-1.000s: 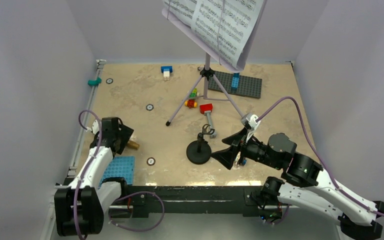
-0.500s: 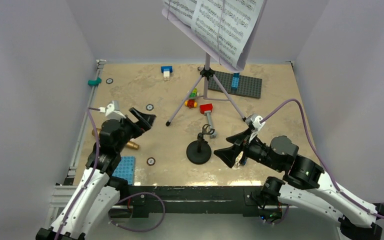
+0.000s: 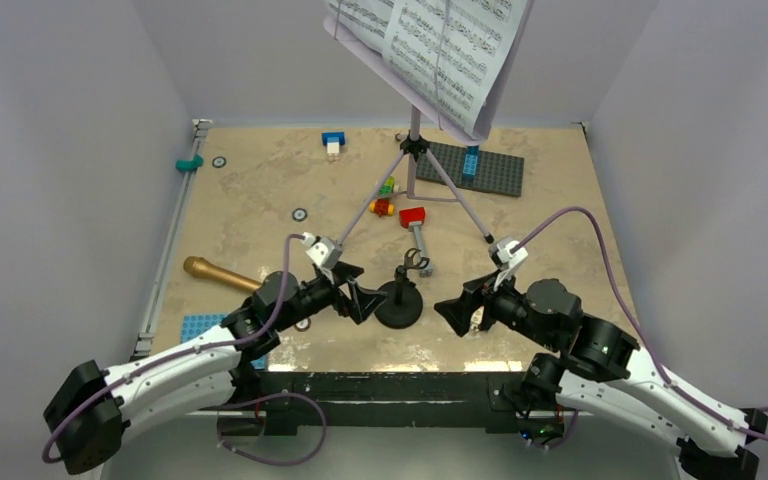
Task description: Pack up the instrument practice props
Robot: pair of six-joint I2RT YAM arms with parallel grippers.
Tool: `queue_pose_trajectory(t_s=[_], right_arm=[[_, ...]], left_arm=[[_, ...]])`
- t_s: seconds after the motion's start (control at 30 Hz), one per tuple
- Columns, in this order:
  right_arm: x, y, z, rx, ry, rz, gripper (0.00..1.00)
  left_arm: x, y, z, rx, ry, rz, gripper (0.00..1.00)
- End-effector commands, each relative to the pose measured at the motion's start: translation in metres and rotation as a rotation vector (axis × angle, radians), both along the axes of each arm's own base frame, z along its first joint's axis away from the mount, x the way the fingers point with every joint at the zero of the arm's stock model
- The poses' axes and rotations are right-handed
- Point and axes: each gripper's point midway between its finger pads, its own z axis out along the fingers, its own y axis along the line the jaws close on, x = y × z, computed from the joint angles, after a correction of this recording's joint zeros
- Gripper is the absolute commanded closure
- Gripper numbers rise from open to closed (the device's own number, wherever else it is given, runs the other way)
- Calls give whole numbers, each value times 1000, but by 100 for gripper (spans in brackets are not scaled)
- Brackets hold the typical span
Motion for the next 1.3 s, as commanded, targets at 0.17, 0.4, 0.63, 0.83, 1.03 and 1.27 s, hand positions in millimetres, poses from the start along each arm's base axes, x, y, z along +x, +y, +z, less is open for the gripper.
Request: queue_pose_trajectory(t_s=[0.17, 0.4, 0.63, 0.83, 1.03, 1.27], right_arm=[[3, -18, 7, 6, -21, -72, 10], [2, -23, 5, -16, -7, -82, 10], [1, -29, 3, -37, -4, -98, 10], [3, -30, 2, -37, -3, -106, 10], [2, -30, 0, -33, 3, -109, 10], [4, -27, -1, -38, 5, -107, 11]], left_arm=[[-9, -34, -14, 20, -220, -96, 13], [13, -53, -19, 52, -294, -61, 18], [26, -68, -16, 21, -320, -36, 24], [29, -85, -24, 49, -314, -66, 28], [30, -91, -32, 74, -304, -77, 38], [25, -91, -37, 89, -296, -105, 57]])
